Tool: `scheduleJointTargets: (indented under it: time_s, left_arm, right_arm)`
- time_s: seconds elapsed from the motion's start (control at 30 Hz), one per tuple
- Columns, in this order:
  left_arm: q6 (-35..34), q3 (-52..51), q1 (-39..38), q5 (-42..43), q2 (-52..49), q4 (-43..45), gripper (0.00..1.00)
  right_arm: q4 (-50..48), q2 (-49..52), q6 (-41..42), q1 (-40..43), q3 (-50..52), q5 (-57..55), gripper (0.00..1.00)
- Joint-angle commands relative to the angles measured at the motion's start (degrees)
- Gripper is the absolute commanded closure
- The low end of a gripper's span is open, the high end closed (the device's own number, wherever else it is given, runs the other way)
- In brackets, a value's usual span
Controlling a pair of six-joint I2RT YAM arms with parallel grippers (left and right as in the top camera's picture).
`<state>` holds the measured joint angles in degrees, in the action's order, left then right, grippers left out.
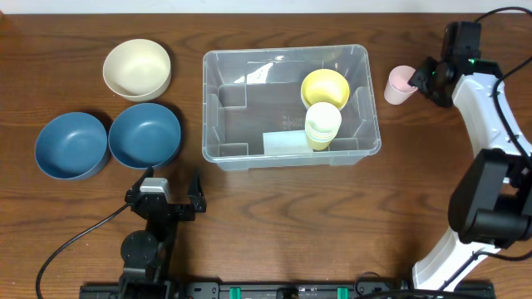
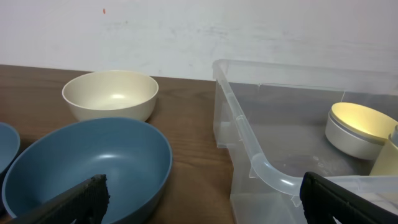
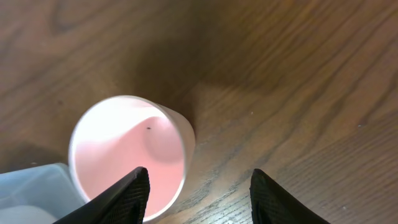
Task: Pack container
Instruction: 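Release the cream cup and move the right gripper to the pink cup, then grasp the pink cup with the right gripper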
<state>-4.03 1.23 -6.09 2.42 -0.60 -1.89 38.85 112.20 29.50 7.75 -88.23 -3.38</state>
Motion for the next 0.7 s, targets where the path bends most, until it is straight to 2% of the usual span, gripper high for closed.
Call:
scheduleJointTargets:
  time_s: [0.0,0.1,0.17,0.37,0.4,0.57,0.67]
  left_arm:
    - [0.76,-1.01,0.28,-1.14,0.26,-2.16,0.02]
    - [0.76,-1.01,0.28,-1.14,0.26,-2.16,0.02]
    - [0.76,-1.01,0.28,-1.14,0.26,-2.16,0.02]
    - [0.76,-1.01,0.28,-1.14,0.28,-2.16,0.02]
    - [0.76,-1.01,0.28,-1.14,0.26,-2.16,0.02]
    - [0.76,-1.01,0.28,-1.14,0.26,-2.16,0.02]
    - [0.79,-1.01,0.28,-1.14,0.26,-2.14,0.02]
  right_arm:
    - [-0.22,3.43,-0.42,0.11,-0.04,0.46,0.47]
    - [-0.39,5.57,-0.42,0.11,-0.04,1.46,0.49]
    - [-0.52,6.16,-0.42,0.11,-0.04,1.92,0.55]
    - [0.07,5.95,-0.42,0.09,-0.07,2.38,0.96]
    - [0.46,5.75,-0.42,0.09,-0.07,2.40,0.99]
    - [3.41,2.29,-0.44,0.13,-0.13,2.36,0.99]
    - [5.14,-3.76,-1.33,0.13,-0.22,2.36,0.99]
